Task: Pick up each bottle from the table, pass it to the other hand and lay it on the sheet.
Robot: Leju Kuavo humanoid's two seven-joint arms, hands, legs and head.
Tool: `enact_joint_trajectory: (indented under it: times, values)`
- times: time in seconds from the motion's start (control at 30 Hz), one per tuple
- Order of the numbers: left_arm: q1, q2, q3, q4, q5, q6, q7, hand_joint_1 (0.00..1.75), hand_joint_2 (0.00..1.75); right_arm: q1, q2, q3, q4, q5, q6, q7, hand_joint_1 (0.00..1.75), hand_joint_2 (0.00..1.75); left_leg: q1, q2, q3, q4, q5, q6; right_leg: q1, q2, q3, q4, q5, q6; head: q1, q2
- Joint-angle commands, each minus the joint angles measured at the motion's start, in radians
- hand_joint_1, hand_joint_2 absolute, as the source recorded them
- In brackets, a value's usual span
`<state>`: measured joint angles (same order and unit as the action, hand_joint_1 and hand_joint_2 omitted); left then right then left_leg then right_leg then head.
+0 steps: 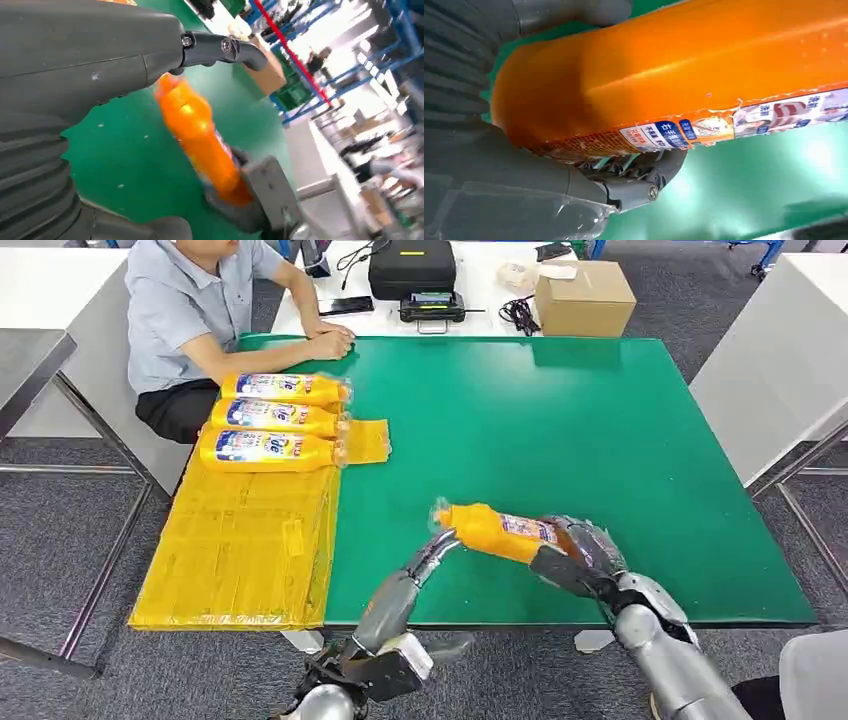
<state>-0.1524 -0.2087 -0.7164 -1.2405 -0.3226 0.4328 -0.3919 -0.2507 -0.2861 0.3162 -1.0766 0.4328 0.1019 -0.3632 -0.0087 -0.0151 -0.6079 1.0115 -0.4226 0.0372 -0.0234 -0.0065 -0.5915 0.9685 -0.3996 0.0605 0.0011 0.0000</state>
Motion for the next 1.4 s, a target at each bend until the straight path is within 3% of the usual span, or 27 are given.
enact_joint_trajectory:
  times: [0.03, 0.17, 0.27, 0.4, 0.6, 0.73, 0.83, 1.1, 1.4]
  values:
    - [0.016, -0.067, 0.131, 0.078, 0.403, 0.265, -0.264, 0.00, 1.75, 0.168, 0.156, -0.148, -0.267, -0.181, -0.024, -0.045, 1.75, 1.75, 0.002, 0.002, 0.003, -0.001, -0.002, -0.003, 0.003, 0.001, 0.003, -0.001, -0.001, -0.004, 0.000, 0.000]
    - [0.041, -0.039, 0.141, 0.033, 0.574, 0.251, -0.240, 0.00, 1.75, 0.189, 0.203, -0.128, -0.371, -0.249, -0.042, -0.044, 1.75, 1.75, 0.002, 0.005, 0.002, 0.001, -0.004, -0.004, 0.002, 0.005, 0.001, 0.001, -0.002, -0.004, 0.000, 0.000]
    - [0.038, -0.023, 0.128, 0.057, 0.675, 0.210, -0.182, 0.00, 1.75, 0.163, 0.216, -0.107, -0.356, -0.289, -0.040, -0.044, 1.75, 1.75, 0.002, 0.004, 0.000, 0.000, -0.002, -0.002, 0.002, 0.003, 0.000, 0.000, -0.001, -0.003, 0.000, 0.000]
    - [0.023, -0.028, 0.125, 0.065, 0.725, 0.234, -0.240, 0.00, 1.75, 0.131, 0.220, -0.104, -0.293, -0.351, -0.025, -0.065, 1.75, 1.75, 0.002, 0.003, 0.000, 0.000, -0.002, -0.002, 0.002, 0.003, -0.001, 0.000, -0.001, -0.003, 0.000, 0.000]
    - [0.020, -0.027, 0.118, 0.051, 0.756, 0.236, -0.224, 0.00, 1.75, 0.136, 0.234, -0.098, -0.306, -0.398, 0.007, -0.070, 1.75, 1.75, 0.002, 0.003, 0.000, 0.000, -0.002, -0.003, 0.002, 0.003, 0.000, 0.000, -0.001, -0.004, 0.000, 0.000]
    - [-0.017, 0.007, 0.037, 0.086, 0.829, 0.072, -0.124, 0.00, 1.75, 0.120, 0.246, -0.056, -0.278, -0.437, 0.034, -0.071, 1.75, 1.75, 0.002, 0.004, 0.001, -0.001, -0.003, -0.003, 0.002, 0.003, 0.001, 0.000, -0.002, -0.004, 0.000, 0.000]
    - [-0.047, 0.036, -0.024, 0.094, 0.799, -0.063, -0.103, 0.00, 1.75, 0.091, 0.245, -0.015, -0.242, -0.455, 0.069, -0.081, 1.75, 1.75, 0.002, 0.003, 0.000, -0.001, -0.002, -0.003, 0.002, 0.003, 0.000, 0.000, -0.001, -0.003, 0.000, 0.000]
    - [-0.054, 0.032, -0.017, 0.098, 0.765, -0.072, -0.116, 0.00, 1.75, 0.084, 0.242, 0.001, -0.233, -0.461, 0.079, -0.084, 1.75, 1.75, 0.002, 0.003, 0.000, -0.001, -0.001, -0.003, 0.001, 0.002, -0.001, 0.000, -0.001, -0.003, 0.000, 0.000]
    - [-0.097, 0.012, 0.015, 0.099, 0.727, -0.143, -0.101, 0.00, 1.75, 0.054, 0.211, 0.105, -0.199, -0.430, 0.154, -0.088, 1.75, 1.75, 0.002, 0.003, -0.001, 0.000, -0.001, -0.003, 0.002, 0.002, -0.001, 0.000, -0.001, -0.003, 0.000, 0.000]
